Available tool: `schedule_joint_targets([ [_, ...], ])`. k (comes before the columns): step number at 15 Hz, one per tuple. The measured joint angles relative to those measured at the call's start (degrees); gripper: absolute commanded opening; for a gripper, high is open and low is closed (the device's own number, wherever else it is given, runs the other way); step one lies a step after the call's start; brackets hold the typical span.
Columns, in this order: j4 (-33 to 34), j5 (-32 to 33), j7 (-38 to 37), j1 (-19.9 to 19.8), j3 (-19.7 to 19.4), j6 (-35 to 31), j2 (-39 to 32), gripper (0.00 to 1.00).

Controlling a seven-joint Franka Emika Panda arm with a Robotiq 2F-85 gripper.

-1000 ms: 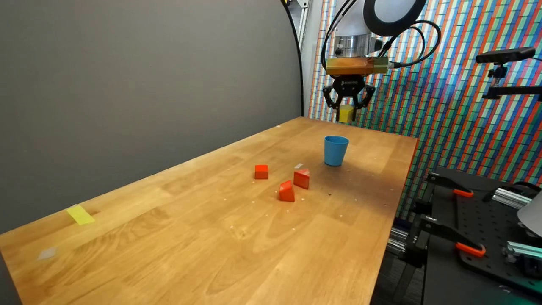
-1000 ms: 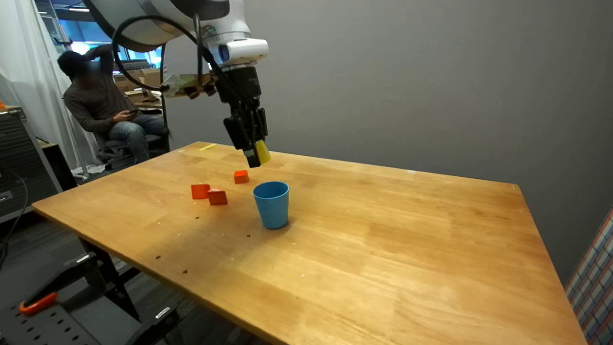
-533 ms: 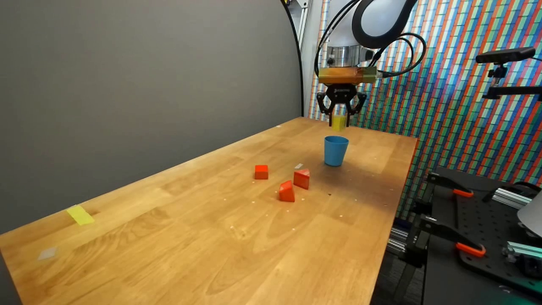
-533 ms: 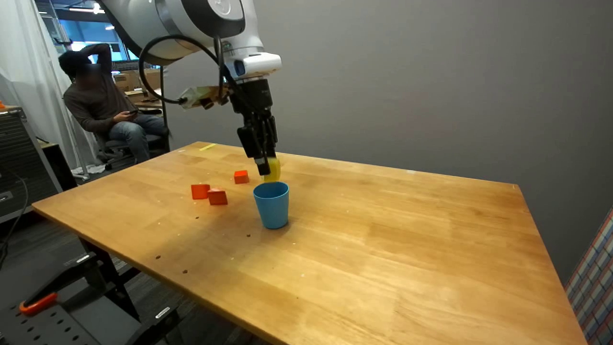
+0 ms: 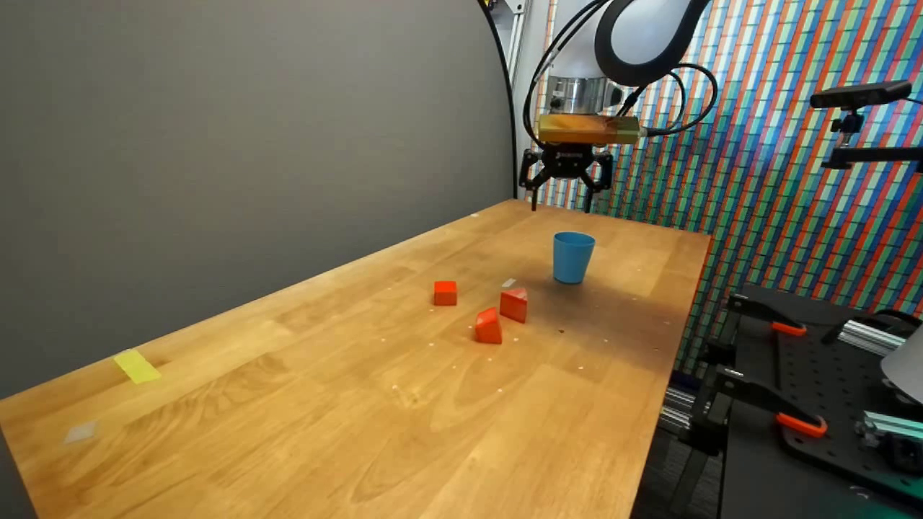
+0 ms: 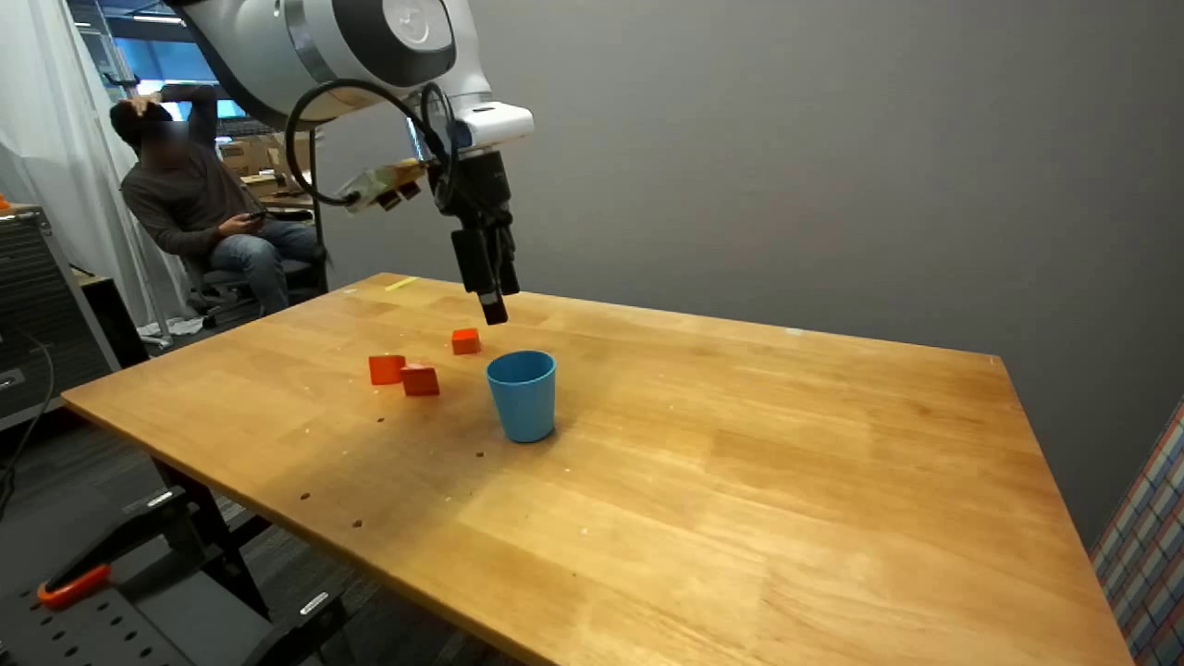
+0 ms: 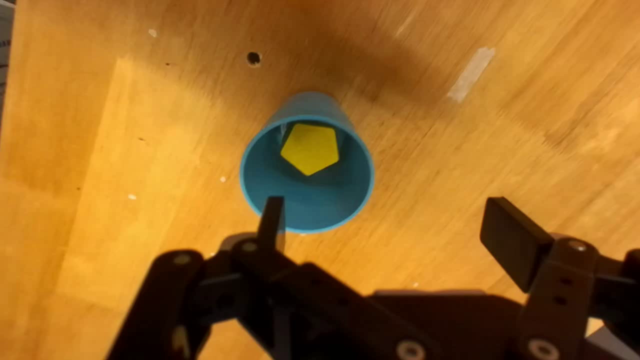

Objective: Put the yellow block in the cup

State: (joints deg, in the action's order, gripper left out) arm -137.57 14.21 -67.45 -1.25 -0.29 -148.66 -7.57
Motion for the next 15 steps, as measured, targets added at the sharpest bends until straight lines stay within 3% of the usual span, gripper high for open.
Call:
schedule_joint_targets([
  [3,-0.38,-6.45,8.13,3.32,3.32,1.62,2.00,1.00],
  [7,0.95,-14.87,17.30,8.53,8.53,9.15,5.66,1.00],
  [11,5.07,-21.00,28.17,11.37,10.90,20.85,8.96,1.00],
  [15,10.54,-22.51,38.53,12.07,11.21,36.03,11.97,1.00],
])
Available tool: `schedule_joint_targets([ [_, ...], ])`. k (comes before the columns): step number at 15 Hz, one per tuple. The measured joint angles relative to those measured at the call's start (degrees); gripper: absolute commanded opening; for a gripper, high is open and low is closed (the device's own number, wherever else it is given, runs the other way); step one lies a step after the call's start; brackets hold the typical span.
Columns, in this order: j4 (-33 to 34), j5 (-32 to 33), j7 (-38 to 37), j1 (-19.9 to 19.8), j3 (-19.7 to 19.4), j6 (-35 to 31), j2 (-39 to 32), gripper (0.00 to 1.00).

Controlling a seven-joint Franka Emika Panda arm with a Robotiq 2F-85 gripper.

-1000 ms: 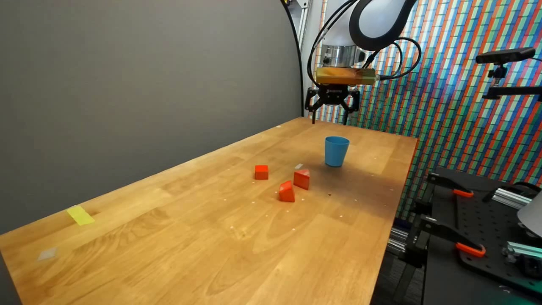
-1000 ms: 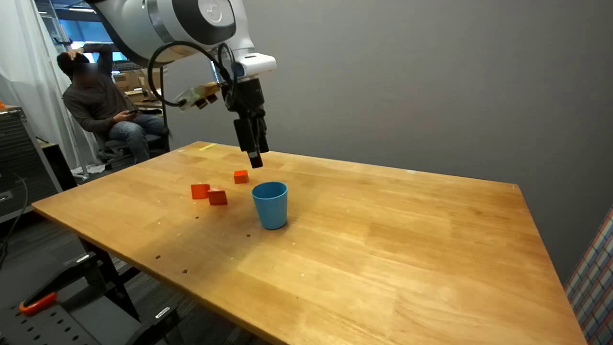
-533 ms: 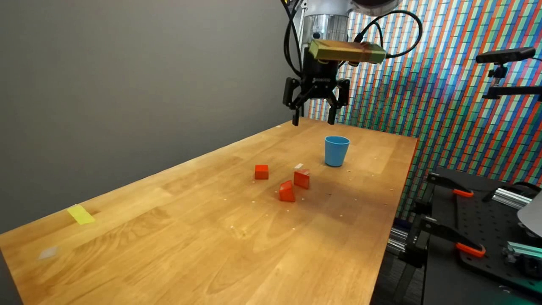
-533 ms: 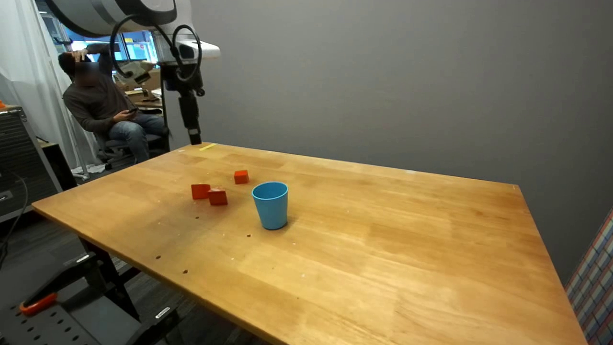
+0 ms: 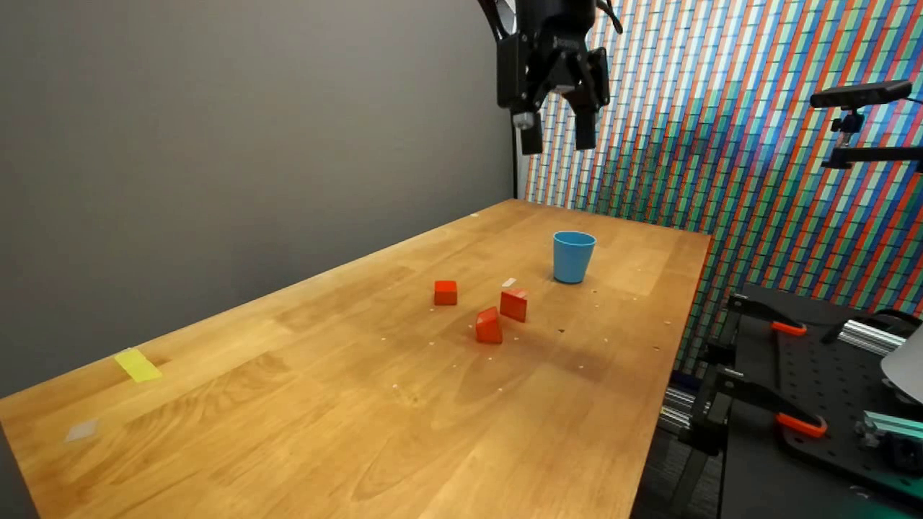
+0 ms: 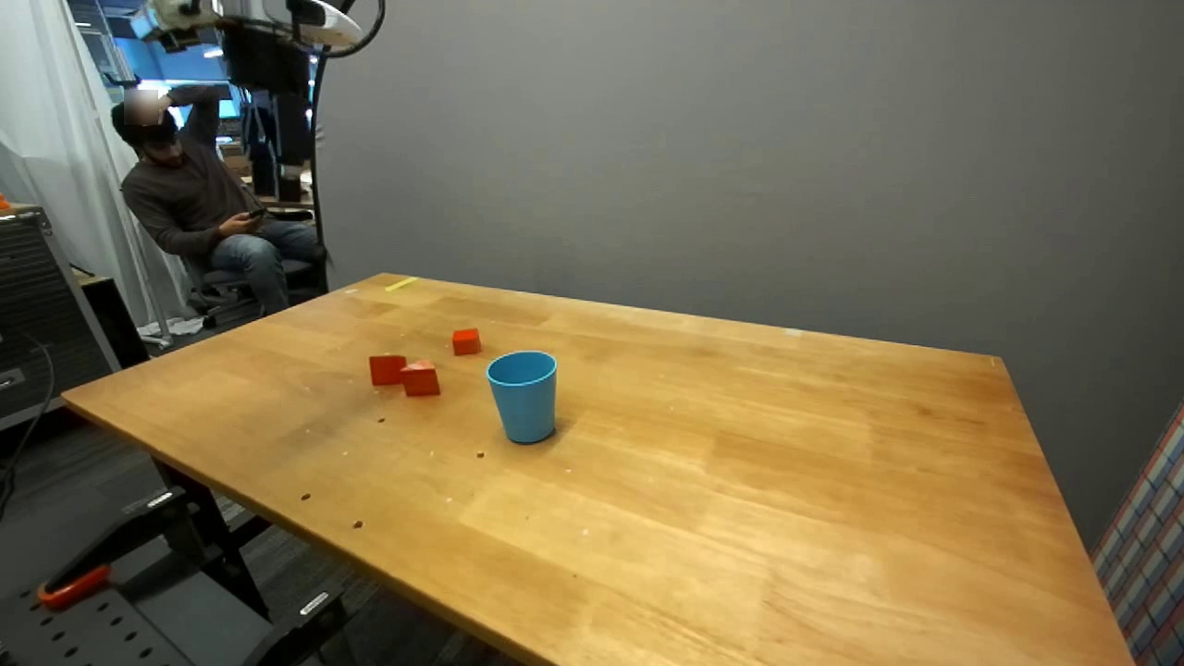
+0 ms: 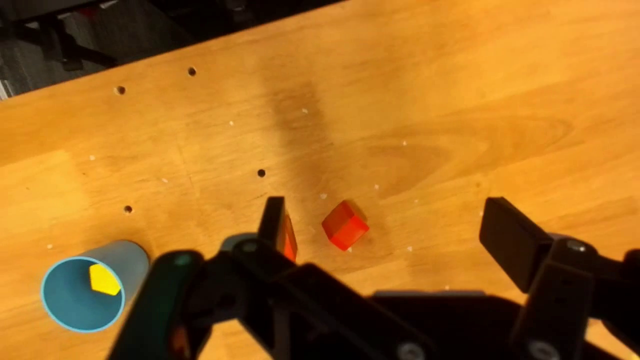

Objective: Put the yellow block in the cup

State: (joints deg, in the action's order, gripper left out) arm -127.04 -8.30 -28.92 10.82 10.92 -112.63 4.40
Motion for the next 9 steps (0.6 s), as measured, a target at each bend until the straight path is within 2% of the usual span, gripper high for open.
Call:
schedule_joint_targets([
  [5,6.75,0.50,12.63,-0.08,-0.23,20.12,3.35,1.00],
  [7,8.27,1.47,18.39,-0.30,-0.63,25.92,4.34,1.00],
  [9,8.90,2.06,21.47,-0.51,-0.96,28.18,4.90,1.00],
])
